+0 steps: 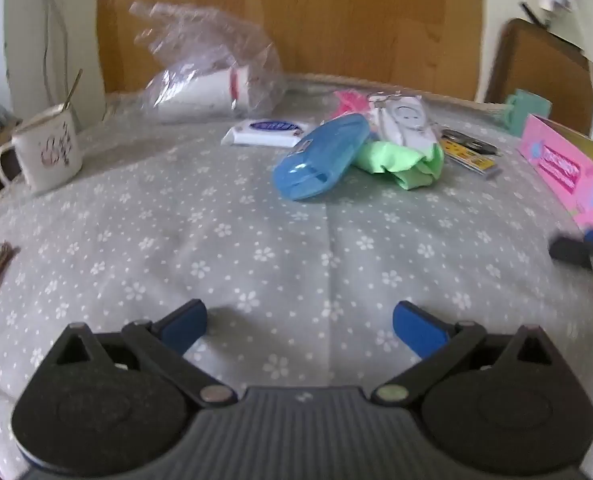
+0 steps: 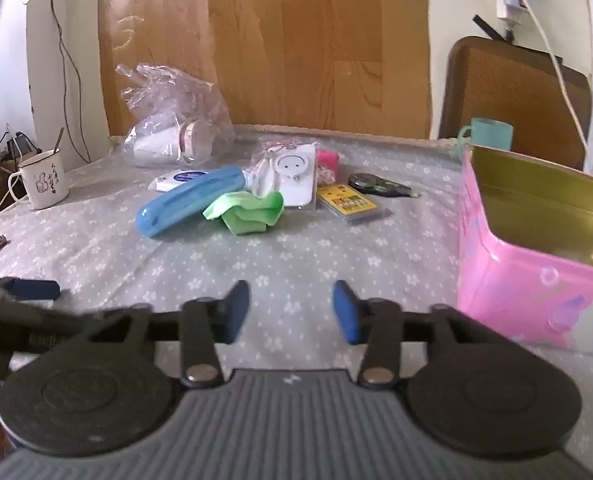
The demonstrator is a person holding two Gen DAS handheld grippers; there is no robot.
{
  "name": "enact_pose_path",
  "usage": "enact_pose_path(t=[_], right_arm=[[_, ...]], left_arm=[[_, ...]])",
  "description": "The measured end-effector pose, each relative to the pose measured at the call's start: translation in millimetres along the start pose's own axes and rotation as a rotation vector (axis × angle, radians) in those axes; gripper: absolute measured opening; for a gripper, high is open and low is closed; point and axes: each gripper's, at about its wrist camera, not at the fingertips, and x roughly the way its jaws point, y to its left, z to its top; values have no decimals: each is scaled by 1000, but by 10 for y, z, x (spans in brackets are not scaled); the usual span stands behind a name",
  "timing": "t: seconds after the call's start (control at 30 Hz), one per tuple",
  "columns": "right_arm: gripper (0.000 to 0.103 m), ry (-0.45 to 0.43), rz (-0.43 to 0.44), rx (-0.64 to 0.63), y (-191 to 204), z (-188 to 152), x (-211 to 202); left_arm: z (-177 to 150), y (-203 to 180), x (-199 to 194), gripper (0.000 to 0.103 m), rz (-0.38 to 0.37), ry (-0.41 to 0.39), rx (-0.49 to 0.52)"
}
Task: Organize soft objects
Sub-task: 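Move the right gripper toward the green cloth, then close the right gripper on the green cloth and lift it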
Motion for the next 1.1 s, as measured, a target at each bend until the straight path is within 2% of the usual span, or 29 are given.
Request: enact_pose_path(t=[0.07,0.2,0.27,0.3,0.37,0.43,0.5,0.53,0.57,0.6,0.63,0.7,0.87,0.97,1.03,1.07,1.1], right_arm=[[32,11,21,-14,-4,40,73],[31,16,52,-77,62,175,240],[32,20,79,-123,113,289,360],[32,18,86,-145,137,344,421],[39,9,97,-207,228,441,571],[43,13,129,-241,282,530,773],[49,59,156,-250,309,605,1033],[49,85,173,-251,324,617,1149],[44,105,189,-250,336,606,1239],[9,134,197,-248,339,593,1312],[7,166,188,-239,314,570,1351],[4,172,202,-159,153,536,1219],[4,157,243,-86,-173,235,390],[10,161,228,-83,-271,-27,1],[28,139,200,-104,-249,-118,-110],[53,121,186,-115,-238,-144,-145],[69,99,170,-120,-246,-150,-158]], left_arm=[[-56,-37,-33,103,-8,-32,47],[136,110,-35,102,-99,-2,21],[296,294,-36,100,-110,-68,-12],[413,332,-16,97,-92,-82,-12],[615,379,33,91,-111,-81,-26],[738,330,54,89,-139,-85,-18],[786,267,71,89,-159,-90,-6],[794,261,93,88,-177,-83,-12],[806,230,112,87,-195,-70,-22],[818,197,134,86,-212,-55,-29],[862,188,175,84,-222,-41,-32],[852,108,169,83,-235,-31,-24],[810,-198,164,78,-303,4,58],[743,-409,187,77,-352,40,84],[670,-523,198,77,-356,57,91],[645,-562,196,80,-349,61,91],[620,-586,185,84,-342,66,87]])
